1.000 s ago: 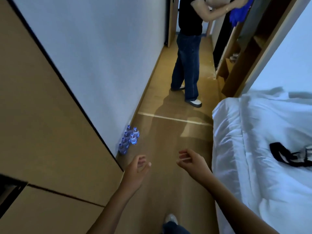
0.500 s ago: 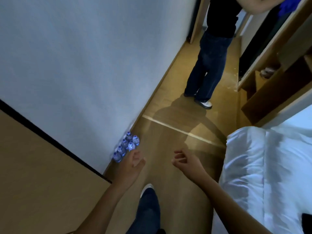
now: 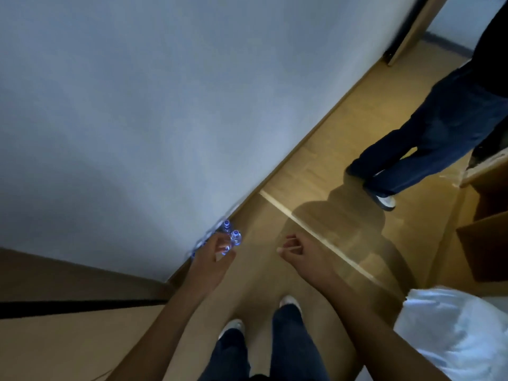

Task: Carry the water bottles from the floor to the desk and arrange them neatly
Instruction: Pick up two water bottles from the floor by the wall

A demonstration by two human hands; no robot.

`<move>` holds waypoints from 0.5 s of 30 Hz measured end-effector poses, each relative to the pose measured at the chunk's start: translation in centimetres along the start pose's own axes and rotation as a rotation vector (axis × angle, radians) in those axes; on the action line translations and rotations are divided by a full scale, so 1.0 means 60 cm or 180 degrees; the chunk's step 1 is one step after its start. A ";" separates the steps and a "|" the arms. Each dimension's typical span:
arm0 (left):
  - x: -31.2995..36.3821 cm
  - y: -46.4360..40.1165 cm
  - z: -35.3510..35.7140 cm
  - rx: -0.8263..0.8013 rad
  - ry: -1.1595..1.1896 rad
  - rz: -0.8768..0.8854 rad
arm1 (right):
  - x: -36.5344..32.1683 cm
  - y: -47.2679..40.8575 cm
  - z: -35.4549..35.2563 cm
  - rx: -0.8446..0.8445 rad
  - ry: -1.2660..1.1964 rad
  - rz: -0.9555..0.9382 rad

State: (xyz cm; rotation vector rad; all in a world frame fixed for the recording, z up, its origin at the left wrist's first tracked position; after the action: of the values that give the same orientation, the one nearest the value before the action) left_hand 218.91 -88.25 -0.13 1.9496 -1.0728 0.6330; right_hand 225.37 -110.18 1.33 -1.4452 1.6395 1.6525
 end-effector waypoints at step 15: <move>-0.048 -0.129 0.115 0.1222 0.0412 -0.1327 | -0.014 -0.350 -0.025 -0.1526 0.1005 -0.0249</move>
State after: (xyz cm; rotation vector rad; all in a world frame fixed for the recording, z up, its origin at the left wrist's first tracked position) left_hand 224.41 -90.24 -9.16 2.3323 -0.4607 0.7547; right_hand 243.92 -106.36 -7.86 -2.0638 1.3610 1.9373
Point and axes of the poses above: each hand's wrist, its own y-axis away from the middle knuckle, its own z-axis out of the palm, x = y × z, the point moved 8 cm from there along -y, towards the middle knuckle, and after that the axes turned 14 degrees about -y, right-handed, at the moved point
